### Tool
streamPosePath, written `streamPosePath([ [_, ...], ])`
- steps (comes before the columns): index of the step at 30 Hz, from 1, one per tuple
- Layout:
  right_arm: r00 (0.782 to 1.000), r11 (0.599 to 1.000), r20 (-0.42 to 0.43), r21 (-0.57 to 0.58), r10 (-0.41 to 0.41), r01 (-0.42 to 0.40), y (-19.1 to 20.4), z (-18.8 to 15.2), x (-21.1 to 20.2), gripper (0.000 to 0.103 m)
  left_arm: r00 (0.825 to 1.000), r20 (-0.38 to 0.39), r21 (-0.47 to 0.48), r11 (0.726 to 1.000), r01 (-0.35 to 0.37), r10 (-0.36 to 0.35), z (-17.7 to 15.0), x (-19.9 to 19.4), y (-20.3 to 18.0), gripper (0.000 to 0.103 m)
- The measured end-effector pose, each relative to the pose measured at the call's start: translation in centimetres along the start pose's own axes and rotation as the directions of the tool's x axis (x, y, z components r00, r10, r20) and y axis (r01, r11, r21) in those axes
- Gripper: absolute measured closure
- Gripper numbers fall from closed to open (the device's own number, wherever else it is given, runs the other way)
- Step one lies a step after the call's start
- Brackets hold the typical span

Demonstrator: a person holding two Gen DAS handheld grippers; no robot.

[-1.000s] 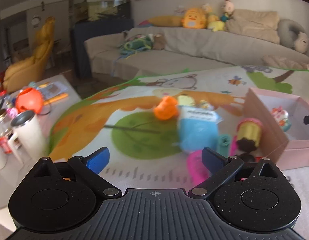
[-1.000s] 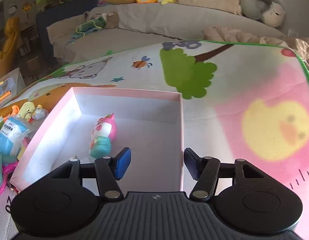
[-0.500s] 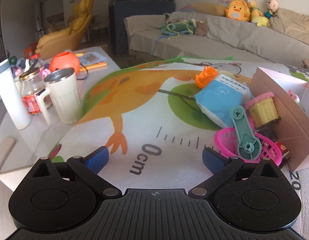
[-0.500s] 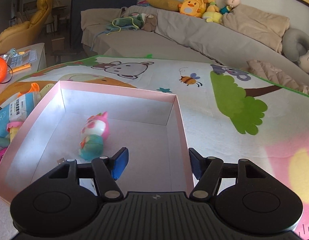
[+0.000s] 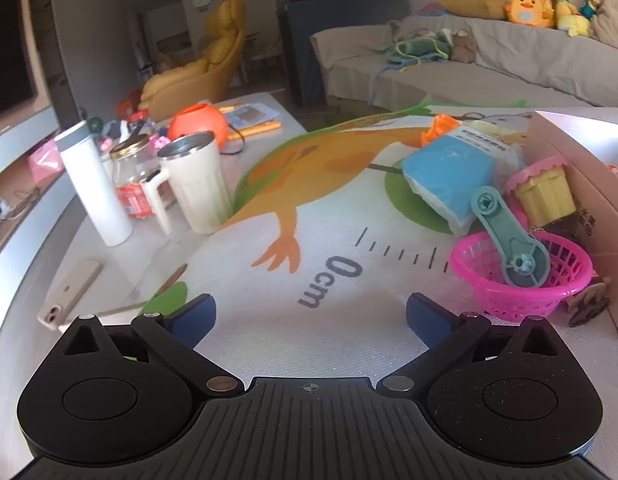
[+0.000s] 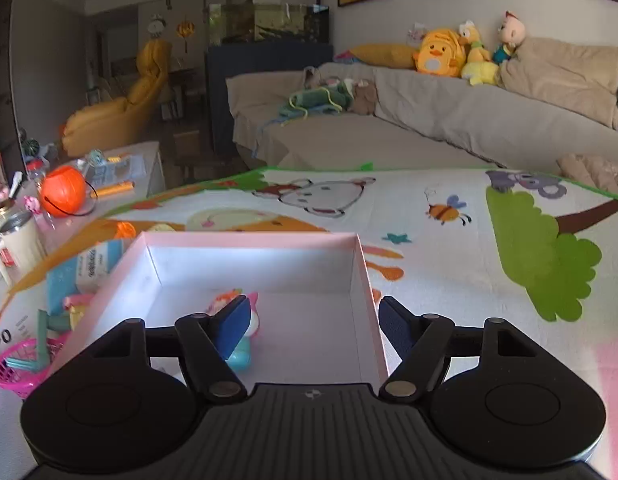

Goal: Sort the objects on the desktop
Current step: 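Open the right tool and withdraw both tools from the pink box, then grasp the small red-and-black doll figure with the right tool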

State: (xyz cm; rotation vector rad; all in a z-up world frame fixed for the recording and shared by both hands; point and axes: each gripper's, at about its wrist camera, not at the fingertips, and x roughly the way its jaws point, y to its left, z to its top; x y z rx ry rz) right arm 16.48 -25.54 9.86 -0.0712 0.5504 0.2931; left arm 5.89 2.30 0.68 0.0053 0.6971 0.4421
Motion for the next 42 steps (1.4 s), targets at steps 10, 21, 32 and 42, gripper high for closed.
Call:
streamPosePath([
  [10, 0.994, 0.997, 0.088, 0.013, 0.069, -0.071, 2.8, -5.4, -6.4, 0.031, 0.997, -0.063, -0.069, 0.996, 0.050, -0.054, -0.8, -1.4, 1.3, 0.000],
  [21, 0.960, 0.888, 0.005, -0.381, 0.278, -0.255, 17.8, -6.2, -9.1, 0.050, 0.995, -0.084, -0.030, 0.999, 0.042, -0.045, -3.2, -6.2, 4.3, 0.000],
  [32, 0.922, 0.810, -0.162, -0.440, 0.353, -0.387, 21.2, -7.2, -5.8, 0.065, 0.998, -0.050, -0.099, 0.995, -0.031, 0.027, -3.7, -9.2, 7.7, 0.000],
  [42, 0.949, 0.857, -0.112, -0.407, 0.296, -0.315, 14.5, -7.8, -11.3, 0.065, 0.997, -0.051, -0.105, 0.993, 0.060, -0.066, -3.2, -8.4, 6.3, 0.000],
])
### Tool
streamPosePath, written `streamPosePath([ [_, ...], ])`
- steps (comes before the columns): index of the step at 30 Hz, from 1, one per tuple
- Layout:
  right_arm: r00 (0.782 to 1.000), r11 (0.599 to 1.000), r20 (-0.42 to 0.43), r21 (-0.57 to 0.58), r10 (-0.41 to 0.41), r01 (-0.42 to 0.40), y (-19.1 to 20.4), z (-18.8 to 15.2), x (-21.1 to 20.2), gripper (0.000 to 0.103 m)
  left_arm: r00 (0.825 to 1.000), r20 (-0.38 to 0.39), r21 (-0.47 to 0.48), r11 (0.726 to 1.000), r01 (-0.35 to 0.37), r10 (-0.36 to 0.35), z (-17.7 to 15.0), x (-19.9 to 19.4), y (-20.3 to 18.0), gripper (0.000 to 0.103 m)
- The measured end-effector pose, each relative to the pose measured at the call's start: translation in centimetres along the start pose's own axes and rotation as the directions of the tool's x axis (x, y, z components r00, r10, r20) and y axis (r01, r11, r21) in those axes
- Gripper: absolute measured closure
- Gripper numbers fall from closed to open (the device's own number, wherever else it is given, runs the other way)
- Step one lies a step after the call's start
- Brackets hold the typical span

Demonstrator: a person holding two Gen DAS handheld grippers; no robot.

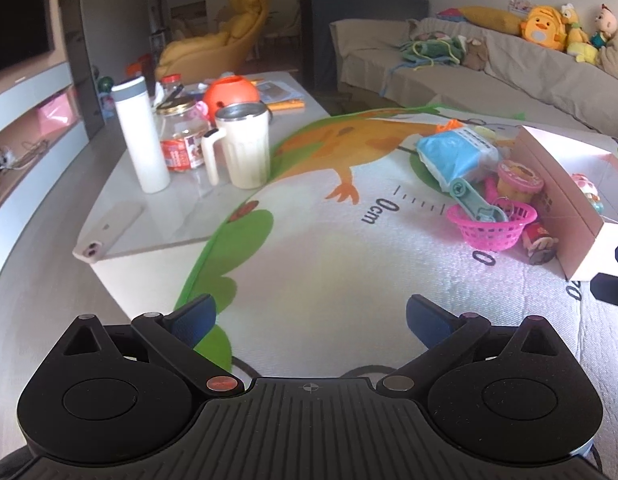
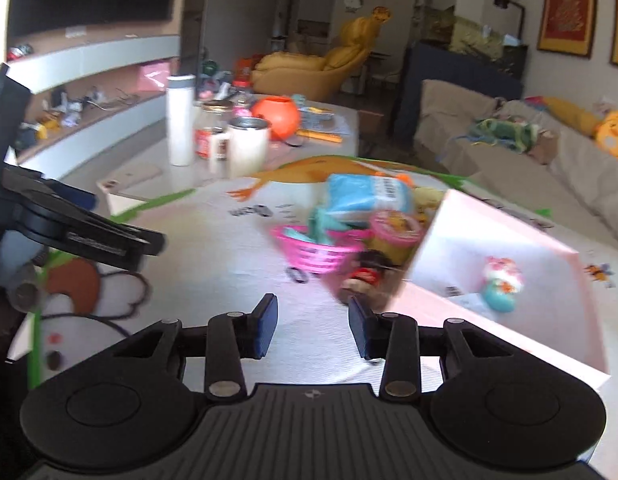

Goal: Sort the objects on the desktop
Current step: 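Grasp the small red-and-black doll figure with the right tool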

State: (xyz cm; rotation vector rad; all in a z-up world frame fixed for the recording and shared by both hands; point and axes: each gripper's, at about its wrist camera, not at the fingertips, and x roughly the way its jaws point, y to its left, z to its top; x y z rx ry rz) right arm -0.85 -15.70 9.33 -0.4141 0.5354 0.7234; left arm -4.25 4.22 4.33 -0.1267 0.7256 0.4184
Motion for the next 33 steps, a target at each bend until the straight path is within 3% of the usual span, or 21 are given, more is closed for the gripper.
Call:
streamPosePath([
  [3, 0.998, 0.998, -0.046, 0.051, -0.034, 0.036, -2.6, 0.1, 2.1, 0.065, 0.999, -0.015, 0.016, 0.999, 0.041, -0.041, -0.1, 0.6, -0.4, 0.000],
  [8, 0.997, 0.996, 0.007, 0.022, -0.082, 0.082, -3.4, 2.6, 5.2, 0.066, 0.999, -0.028, 0.016, 0.999, 0.031, -0.031, 0.2, 1.5, 0.2, 0.000],
  [11, 0.999, 0.995, 0.011, 0.093, 0.038, -0.038, -3.6, 3.8, 5.9, 0.066, 1.000, -0.031, -0.024, 1.000, 0.006, -0.007, 0.7, 2.0, 1.4, 0.000],
  [13, 0.999, 0.995, -0.015, 0.089, 0.045, -0.044, -2.5, 4.0, 6.7, 0.066, 0.999, -0.036, -0.045, 0.999, 0.011, -0.013, 1.1, 2.5, 1.9, 0.000],
  [18, 0.995, 0.998, -0.094, 0.052, -0.023, 0.028, -0.7, 2.8, 9.5, 0.066, 0.995, -0.024, -0.037, 0.995, 0.092, -0.093, 2.8, 2.8, 1.4, 0.000],
  [20, 0.992, 0.994, -0.129, 0.102, -0.016, 0.029, -1.1, 2.2, 10.0, 0.074, 0.989, -0.009, -0.014, 0.989, 0.146, -0.146, 3.6, 2.8, 0.5, 0.000],
  [23, 0.993, 0.991, -0.116, 0.135, -0.001, 0.017, -1.5, 1.2, 7.7, 0.074, 0.964, -0.023, 0.021, 0.964, 0.266, -0.265, 4.8, 3.4, -1.9, 0.000],
  [25, 0.993, 0.992, -0.119, 0.124, -0.014, 0.029, -1.6, 0.3, 5.7, 0.074, 0.950, -0.051, 0.025, 0.950, 0.310, -0.309, 5.3, 4.3, -3.7, 0.000],
  [28, 0.988, 0.991, -0.151, 0.122, -0.042, 0.061, -2.2, -1.3, 3.0, 0.074, 0.938, -0.096, 0.038, 0.940, 0.339, -0.335, 5.9, 6.2, -6.7, 0.000],
  [32, 0.978, 0.984, -0.168, 0.109, -0.120, 0.139, -2.4, -3.3, 0.2, 0.072, 0.938, -0.164, 0.030, 0.949, 0.315, -0.306, 6.3, 8.6, -9.3, 0.000],
  [33, 0.977, 0.982, -0.164, 0.109, -0.134, 0.153, -2.4, -3.6, -0.4, 0.070, 0.938, -0.173, 0.034, 0.950, 0.310, -0.300, 6.4, 9.0, -9.5, 0.007],
])
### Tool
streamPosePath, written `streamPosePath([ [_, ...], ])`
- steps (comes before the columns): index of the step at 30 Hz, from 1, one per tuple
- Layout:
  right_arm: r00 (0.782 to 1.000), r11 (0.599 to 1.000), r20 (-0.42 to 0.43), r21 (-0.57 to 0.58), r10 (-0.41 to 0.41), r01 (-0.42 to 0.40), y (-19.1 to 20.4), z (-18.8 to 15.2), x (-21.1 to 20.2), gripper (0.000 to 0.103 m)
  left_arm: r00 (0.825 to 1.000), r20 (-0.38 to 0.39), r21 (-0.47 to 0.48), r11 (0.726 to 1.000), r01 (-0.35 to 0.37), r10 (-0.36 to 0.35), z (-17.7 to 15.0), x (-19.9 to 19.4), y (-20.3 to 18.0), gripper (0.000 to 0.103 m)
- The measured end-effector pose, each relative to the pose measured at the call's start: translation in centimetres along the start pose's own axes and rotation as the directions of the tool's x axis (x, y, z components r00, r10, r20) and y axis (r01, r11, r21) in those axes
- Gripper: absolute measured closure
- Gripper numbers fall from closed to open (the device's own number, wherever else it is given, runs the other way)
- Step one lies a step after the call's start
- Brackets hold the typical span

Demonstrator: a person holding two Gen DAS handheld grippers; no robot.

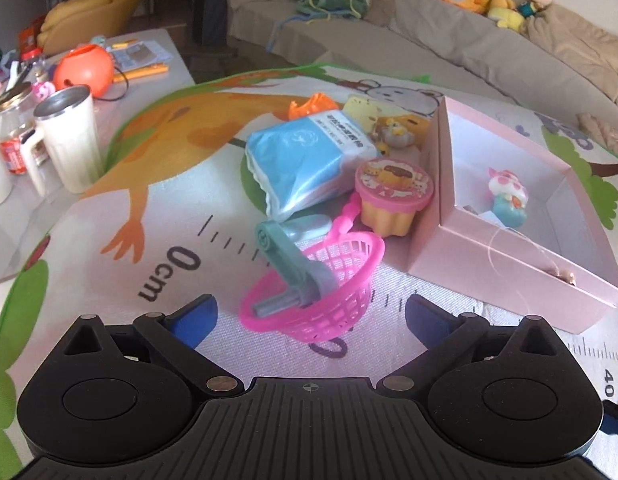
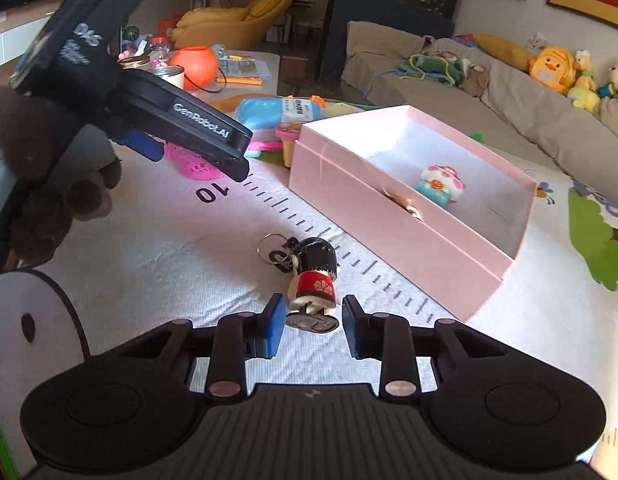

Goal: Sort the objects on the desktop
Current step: 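Grasp the small red-and-black doll figure with the right tool, then carry the doll into the pink box with the right tool while the left tool places the pink basket there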

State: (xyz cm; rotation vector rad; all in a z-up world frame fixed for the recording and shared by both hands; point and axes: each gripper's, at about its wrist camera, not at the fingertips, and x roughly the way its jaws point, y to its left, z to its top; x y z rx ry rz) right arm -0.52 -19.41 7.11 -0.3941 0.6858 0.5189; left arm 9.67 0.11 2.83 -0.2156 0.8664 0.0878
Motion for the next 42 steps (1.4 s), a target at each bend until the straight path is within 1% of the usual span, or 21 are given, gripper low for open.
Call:
streamPosePath([
  [1, 1.000, 1.000, 0.008, 0.006, -0.012, 0.012, -0.1, -0.3, -0.5, 0.069, 1.000, -0.005, 0.006, 1.000, -0.010, 0.010, 0.1, 0.2, 0.0, 0.026],
  [3, 0.999, 1.000, 0.025, 0.023, -0.021, 0.021, -0.2, -0.8, -0.9, 0.059, 1.000, -0.003, 0.018, 0.999, -0.028, 0.028, 0.1, 0.2, 0.2, 0.035],
  [4, 0.999, 0.999, 0.026, 0.033, -0.022, 0.021, -0.3, -0.9, -0.9, 0.059, 0.999, 0.006, 0.024, 0.999, -0.034, 0.034, 0.0, 0.0, 0.4, 0.047],
  [6, 1.000, 0.998, 0.015, 0.056, -0.017, 0.016, -0.3, -0.9, -0.5, 0.058, 1.000, 0.012, 0.041, 0.999, -0.029, 0.028, -0.3, -0.6, 0.7, 0.052],
  [9, 1.000, 0.998, -0.001, 0.065, -0.008, 0.008, 0.0, -0.7, 0.4, 0.059, 0.998, 0.016, 0.040, 0.997, 0.063, -0.064, -1.0, -2.4, 1.3, 0.056],
  [11, 1.000, 0.998, 0.003, 0.059, -0.001, 0.001, 0.4, -0.6, 0.5, 0.058, 0.967, -0.025, -0.032, 0.967, 0.252, -0.253, -1.5, -3.7, 2.3, 0.069],
  [13, 1.000, 0.999, 0.010, 0.054, 0.001, -0.002, 0.7, -0.4, 0.4, 0.055, 0.887, -0.045, -0.219, 0.871, 0.441, -0.460, -2.3, -4.5, 4.6, 0.064],
  [14, 1.000, 0.999, 0.017, 0.050, -0.002, 0.001, 0.9, -0.4, 0.3, 0.051, 0.876, -0.035, -0.274, 0.848, 0.454, -0.480, -2.7, -4.8, 5.6, 0.062],
  [15, 1.000, 0.999, 0.024, 0.048, -0.008, 0.006, 1.1, -0.4, 0.2, 0.049, 0.888, -0.025, -0.300, 0.851, 0.431, -0.459, -2.8, -5.2, 6.3, 0.055],
  [16, 0.999, 0.999, 0.030, 0.047, -0.015, 0.013, 1.2, -0.4, 0.1, 0.046, 0.913, -0.016, -0.306, 0.871, 0.385, -0.408, -2.9, -5.5, 7.0, 0.045],
  [18, 0.999, 0.999, 0.036, 0.045, -0.027, 0.026, 1.5, -0.5, 0.0, 0.045, 0.958, 0.006, -0.293, 0.916, 0.275, -0.286, -2.8, -6.2, 8.1, 0.037],
  [21, 0.998, 0.998, 0.053, 0.039, -0.040, 0.038, 1.8, -0.6, -0.4, 0.041, 0.991, 0.045, -0.255, 0.958, 0.132, -0.125, -2.7, -7.4, 9.1, 0.026],
  [23, 0.997, 0.998, 0.066, 0.044, -0.039, 0.036, 1.9, -0.6, -0.7, 0.038, 0.992, 0.080, -0.213, 0.970, 0.116, -0.101, -2.4, -8.4, 9.3, 0.019],
  [25, 0.997, 0.998, 0.069, 0.049, -0.032, 0.029, 1.7, -0.4, -0.7, 0.038, 0.987, 0.087, -0.146, 0.978, 0.150, -0.139, -2.3, -8.9, 8.1, 0.007],
  [27, 0.997, 0.998, 0.066, 0.056, -0.030, 0.026, 1.4, -0.3, -0.6, 0.038, 0.982, 0.090, -0.026, 0.985, 0.169, -0.166, -2.5, -9.2, 5.6, 0.006],
  [30, 0.997, 0.996, 0.061, 0.083, -0.039, 0.034, 0.9, -0.1, -0.3, 0.038, 0.988, 0.138, 0.181, 0.982, 0.051, -0.077, -3.2, -8.2, 0.8, 0.006],
  [32, 0.998, 0.995, 0.059, 0.098, -0.034, 0.029, 0.6, 0.0, -0.1, 0.039, 0.986, 0.168, 0.281, 0.958, -0.054, 0.006, -3.6, -6.1, -1.7, 0.006],
  [34, 0.998, 0.994, 0.046, 0.103, -0.037, 0.032, 0.5, 0.2, 0.5, 0.048, 0.987, 0.153, 0.318, 0.943, -0.097, 0.050, -3.6, -4.2, -2.6, 0.016],
  [36, 0.999, 0.992, 0.024, 0.118, -0.044, 0.040, 0.2, 0.5, 1.3, 0.052, 0.992, 0.123, 0.324, 0.943, -0.076, 0.038, -3.6, -3.5, -2.6, 0.026],
  [41, 0.999, 0.986, 0.006, 0.164, -0.040, 0.039, -0.3, 1.5, 3.4, 0.052, 0.992, 0.122, 0.312, 0.949, -0.053, 0.015, -4.6, -4.9, -0.9, 0.027],
  [42, 0.999, 0.986, 0.003, 0.164, -0.041, 0.040, -0.3, 1.7, 3.9, 0.057, 0.993, 0.120, 0.309, 0.950, -0.048, 0.011, -5.0, -5.4, -0.4, 0.027],
])
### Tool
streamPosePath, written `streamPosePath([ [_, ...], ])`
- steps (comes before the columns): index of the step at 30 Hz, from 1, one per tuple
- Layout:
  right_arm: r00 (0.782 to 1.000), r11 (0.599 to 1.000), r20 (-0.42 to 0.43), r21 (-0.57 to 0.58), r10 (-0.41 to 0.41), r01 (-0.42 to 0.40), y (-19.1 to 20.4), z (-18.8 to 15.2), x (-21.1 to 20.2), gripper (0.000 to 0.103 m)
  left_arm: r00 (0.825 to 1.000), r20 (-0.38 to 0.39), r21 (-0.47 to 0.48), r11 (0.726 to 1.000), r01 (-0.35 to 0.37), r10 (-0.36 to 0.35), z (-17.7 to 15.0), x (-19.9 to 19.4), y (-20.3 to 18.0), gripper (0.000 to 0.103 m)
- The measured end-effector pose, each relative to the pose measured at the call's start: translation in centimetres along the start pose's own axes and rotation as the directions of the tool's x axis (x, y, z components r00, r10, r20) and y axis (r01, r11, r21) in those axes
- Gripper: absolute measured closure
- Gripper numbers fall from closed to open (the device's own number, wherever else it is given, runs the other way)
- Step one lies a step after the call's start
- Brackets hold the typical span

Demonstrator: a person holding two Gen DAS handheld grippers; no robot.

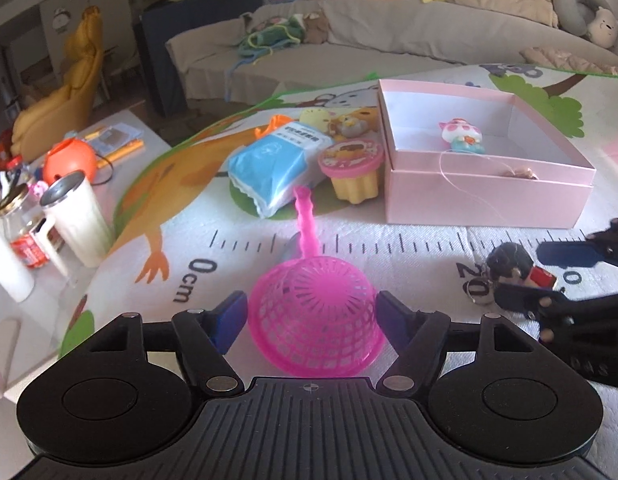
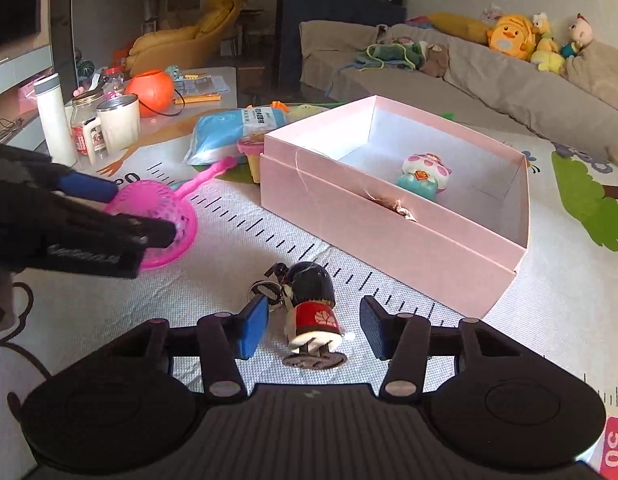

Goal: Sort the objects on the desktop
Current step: 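Carry the doll into the pink box with the right tool while the left tool places the pink basket there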

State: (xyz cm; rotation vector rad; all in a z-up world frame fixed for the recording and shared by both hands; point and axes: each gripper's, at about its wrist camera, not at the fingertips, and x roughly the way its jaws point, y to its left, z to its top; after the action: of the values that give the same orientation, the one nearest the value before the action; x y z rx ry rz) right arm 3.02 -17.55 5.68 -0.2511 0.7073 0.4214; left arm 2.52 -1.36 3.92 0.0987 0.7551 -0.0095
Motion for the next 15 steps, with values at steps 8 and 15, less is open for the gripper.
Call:
streamPosePath([
  [8, 0.998, 0.997, -0.055, -0.072, 0.035, -0.039, 1.5, 0.4, -3.2, 0.075, 0.993, 0.081, 0.011, 0.997, 0.080, -0.080, -1.8, -7.8, 1.6, 0.027],
  [15, 0.995, 0.995, 0.098, -0.101, 0.025, -0.015, -0.8, 2.8, -13.5, 0.075, 0.952, 0.256, 0.038, 0.986, 0.164, -0.168, 3.1, -12.7, 0.8, 0.027],
])
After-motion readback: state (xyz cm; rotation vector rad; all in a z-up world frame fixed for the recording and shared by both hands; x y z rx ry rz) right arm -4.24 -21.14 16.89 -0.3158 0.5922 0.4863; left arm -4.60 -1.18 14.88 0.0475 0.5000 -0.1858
